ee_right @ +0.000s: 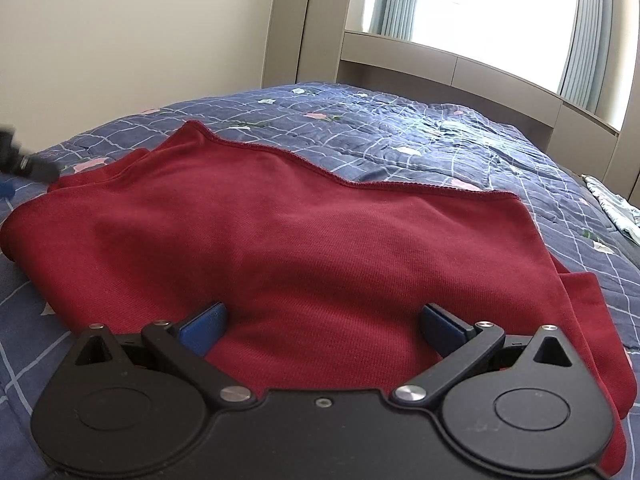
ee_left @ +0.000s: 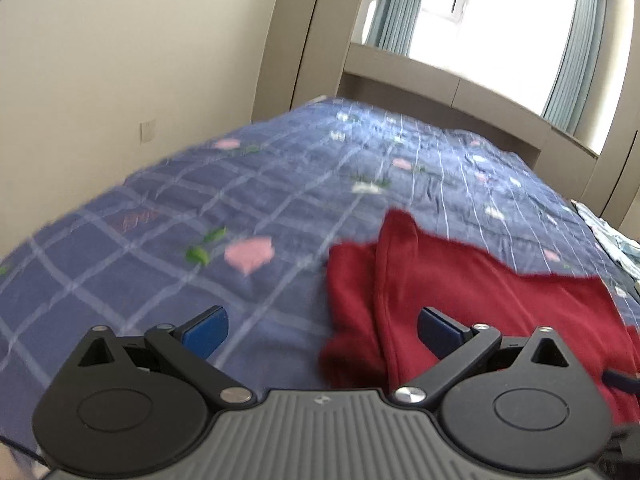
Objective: Fold small clothes
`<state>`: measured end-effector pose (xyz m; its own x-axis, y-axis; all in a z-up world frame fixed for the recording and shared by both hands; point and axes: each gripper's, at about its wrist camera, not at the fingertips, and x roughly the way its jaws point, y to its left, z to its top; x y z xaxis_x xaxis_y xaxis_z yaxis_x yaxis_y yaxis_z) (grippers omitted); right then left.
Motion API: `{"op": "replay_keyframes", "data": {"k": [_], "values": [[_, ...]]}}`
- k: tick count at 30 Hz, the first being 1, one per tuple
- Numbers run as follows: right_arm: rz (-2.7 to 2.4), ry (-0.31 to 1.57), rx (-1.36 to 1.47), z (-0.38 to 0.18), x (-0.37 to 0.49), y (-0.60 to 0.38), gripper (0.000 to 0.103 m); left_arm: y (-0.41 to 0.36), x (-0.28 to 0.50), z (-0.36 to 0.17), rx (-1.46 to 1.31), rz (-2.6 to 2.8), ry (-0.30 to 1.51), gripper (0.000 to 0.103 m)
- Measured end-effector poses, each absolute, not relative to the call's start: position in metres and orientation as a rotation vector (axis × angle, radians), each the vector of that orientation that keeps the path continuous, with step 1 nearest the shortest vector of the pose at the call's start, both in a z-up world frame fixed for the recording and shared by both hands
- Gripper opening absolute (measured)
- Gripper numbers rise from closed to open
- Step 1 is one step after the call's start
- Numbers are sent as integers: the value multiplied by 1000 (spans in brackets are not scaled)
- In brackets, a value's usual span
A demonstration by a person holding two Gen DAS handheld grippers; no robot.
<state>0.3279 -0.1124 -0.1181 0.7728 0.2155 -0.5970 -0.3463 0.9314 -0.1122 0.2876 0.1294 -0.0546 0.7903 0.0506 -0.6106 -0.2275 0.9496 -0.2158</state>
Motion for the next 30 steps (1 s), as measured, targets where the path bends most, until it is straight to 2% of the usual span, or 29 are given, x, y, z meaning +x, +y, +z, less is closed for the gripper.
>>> {"op": "replay_keyframes", "data": {"k": [6, 13, 15, 21, 25, 30], "values": [[308, 617, -219, -117, 327, -113, 103, 126, 272, -84, -356, 146, 682, 103], [307, 617, -218, -117, 327, -113, 103, 119, 276, -83, -390, 97, 653, 101], [307, 617, -218, -117, 327, -113, 103, 120, 280, -83, -409, 74, 661, 92], [307, 616, -219, -118, 327, -113, 103, 122, 290, -83, -450, 105, 685, 77], [306, 615, -219, -118, 327, -112, 103, 128, 296, -84, -483, 118, 693, 70], [306, 614, -219, -117, 327, -112, 103, 121, 302, -83, -477, 86, 701, 67]]}}
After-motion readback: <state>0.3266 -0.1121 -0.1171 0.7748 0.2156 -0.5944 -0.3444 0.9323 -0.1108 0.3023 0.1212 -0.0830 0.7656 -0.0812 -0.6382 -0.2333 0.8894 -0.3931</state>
